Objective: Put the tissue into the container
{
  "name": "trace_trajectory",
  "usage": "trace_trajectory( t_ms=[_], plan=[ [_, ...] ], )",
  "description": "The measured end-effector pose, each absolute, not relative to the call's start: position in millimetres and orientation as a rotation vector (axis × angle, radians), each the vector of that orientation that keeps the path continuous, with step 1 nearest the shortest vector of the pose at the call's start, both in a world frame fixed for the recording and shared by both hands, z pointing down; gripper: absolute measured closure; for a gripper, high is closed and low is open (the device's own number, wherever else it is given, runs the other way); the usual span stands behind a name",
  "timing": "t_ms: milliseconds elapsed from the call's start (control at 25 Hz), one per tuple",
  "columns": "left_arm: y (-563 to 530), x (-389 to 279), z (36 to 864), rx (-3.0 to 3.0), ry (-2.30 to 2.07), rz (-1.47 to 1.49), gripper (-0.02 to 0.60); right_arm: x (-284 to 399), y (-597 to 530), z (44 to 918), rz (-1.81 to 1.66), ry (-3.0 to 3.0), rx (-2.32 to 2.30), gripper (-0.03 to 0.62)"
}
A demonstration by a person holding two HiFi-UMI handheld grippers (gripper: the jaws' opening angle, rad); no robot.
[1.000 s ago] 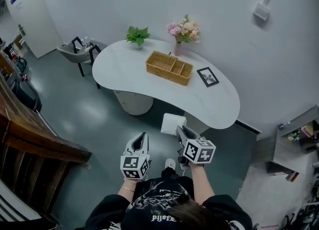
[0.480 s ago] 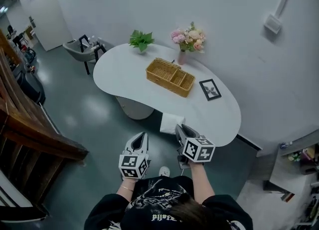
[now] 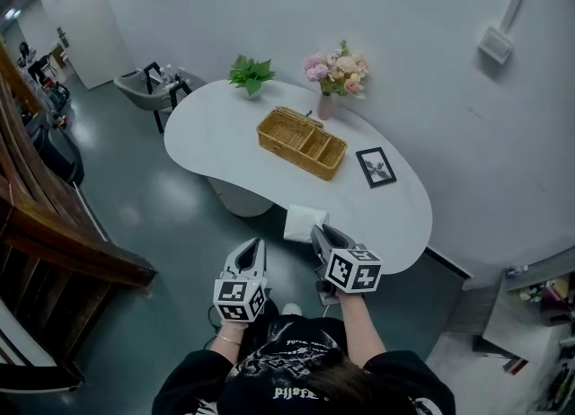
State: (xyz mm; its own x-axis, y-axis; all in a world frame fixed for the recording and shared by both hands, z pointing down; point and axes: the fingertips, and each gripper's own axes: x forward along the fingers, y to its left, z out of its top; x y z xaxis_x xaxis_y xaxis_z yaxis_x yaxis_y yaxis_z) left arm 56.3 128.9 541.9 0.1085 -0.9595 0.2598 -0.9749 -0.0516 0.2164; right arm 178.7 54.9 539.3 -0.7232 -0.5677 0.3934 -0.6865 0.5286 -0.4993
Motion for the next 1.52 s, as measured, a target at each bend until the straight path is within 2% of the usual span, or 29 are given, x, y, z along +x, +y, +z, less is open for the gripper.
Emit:
trace_trajectory(
  t_ms=[600, 1520],
  plan=[
    [68, 30, 548, 2.085, -1.864, 0.066, 0.555, 159, 7, 548, 0.994, -2.549, 1.135, 0.506],
    [-91, -91, 550, 2.239, -1.649, 0.097, 0.555, 59, -115, 546, 1.011, -2.427, 1.391, 0.505]
  ],
)
